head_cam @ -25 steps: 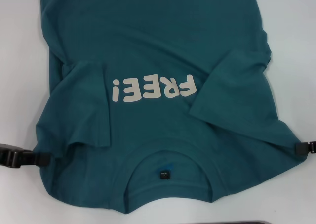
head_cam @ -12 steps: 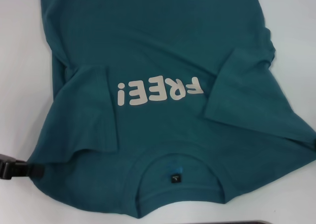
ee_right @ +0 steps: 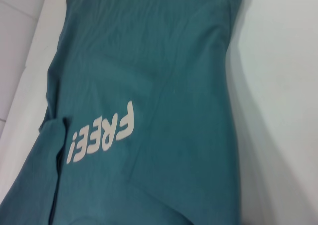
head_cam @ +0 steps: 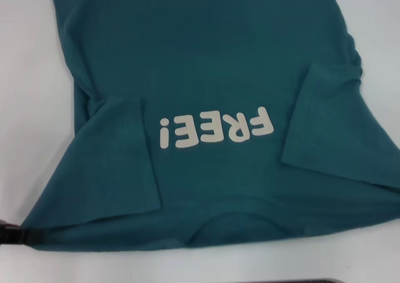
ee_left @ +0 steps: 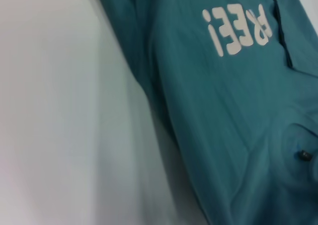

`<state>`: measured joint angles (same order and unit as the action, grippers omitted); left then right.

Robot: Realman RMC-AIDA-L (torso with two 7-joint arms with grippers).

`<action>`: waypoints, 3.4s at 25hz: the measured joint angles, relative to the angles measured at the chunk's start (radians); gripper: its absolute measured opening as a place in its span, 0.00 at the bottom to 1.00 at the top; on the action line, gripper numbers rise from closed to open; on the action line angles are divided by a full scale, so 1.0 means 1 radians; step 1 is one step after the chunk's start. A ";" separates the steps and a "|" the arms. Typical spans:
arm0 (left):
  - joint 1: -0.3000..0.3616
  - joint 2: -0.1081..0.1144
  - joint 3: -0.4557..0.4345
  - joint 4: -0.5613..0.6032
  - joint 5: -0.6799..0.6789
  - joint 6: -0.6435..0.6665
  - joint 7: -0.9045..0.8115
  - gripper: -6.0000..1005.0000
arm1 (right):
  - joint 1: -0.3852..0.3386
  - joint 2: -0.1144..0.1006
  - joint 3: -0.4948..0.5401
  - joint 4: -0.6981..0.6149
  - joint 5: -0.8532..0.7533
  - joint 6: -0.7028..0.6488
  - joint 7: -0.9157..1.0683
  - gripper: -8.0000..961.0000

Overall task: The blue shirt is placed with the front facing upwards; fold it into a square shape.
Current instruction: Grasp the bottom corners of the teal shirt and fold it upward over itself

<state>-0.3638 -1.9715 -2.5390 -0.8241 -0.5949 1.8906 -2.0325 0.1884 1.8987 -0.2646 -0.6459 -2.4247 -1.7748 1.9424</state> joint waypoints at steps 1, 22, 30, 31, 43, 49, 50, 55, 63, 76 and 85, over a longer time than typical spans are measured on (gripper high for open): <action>0.002 0.000 -0.001 0.000 0.003 0.001 0.001 0.01 | -0.005 -0.001 0.008 0.000 0.000 -0.004 -0.003 0.04; 0.031 -0.014 -0.003 0.002 0.004 0.010 0.017 0.01 | -0.063 0.003 0.102 0.000 -0.001 -0.059 -0.059 0.04; 0.040 -0.024 -0.005 0.003 0.001 0.005 0.029 0.01 | -0.070 -0.001 0.124 0.000 -0.002 -0.080 -0.081 0.04; 0.038 -0.024 -0.009 0.003 -0.001 0.004 0.030 0.01 | -0.066 -0.001 0.124 0.000 -0.002 -0.080 -0.082 0.04; -0.084 -0.013 -0.147 0.008 -0.098 -0.016 0.066 0.01 | 0.056 0.004 0.171 0.004 0.022 -0.055 -0.093 0.04; -0.205 -0.010 -0.149 0.047 -0.128 -0.125 0.041 0.01 | 0.154 0.012 0.172 0.011 0.048 0.005 -0.090 0.04; -0.223 -0.006 -0.149 0.058 -0.129 -0.143 0.038 0.01 | 0.171 0.012 0.172 0.011 0.053 0.016 -0.089 0.04; -0.296 0.004 -0.148 0.102 -0.130 -0.239 0.012 0.01 | 0.244 0.012 0.171 0.011 0.058 0.082 -0.084 0.04; -0.373 -0.006 -0.147 0.112 -0.140 -0.349 -0.024 0.01 | 0.341 0.015 0.153 0.022 0.059 0.209 -0.083 0.04; -0.440 -0.008 -0.135 0.130 -0.207 -0.511 -0.058 0.01 | 0.461 0.017 0.091 0.067 0.060 0.422 -0.085 0.04; -0.477 -0.002 -0.134 0.160 -0.238 -0.615 -0.060 0.01 | 0.534 0.017 0.042 0.067 0.066 0.507 -0.074 0.04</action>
<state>-0.8407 -1.9739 -2.6730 -0.6643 -0.8328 1.2756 -2.0921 0.7228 1.9157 -0.2230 -0.5786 -2.3592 -1.2683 1.8682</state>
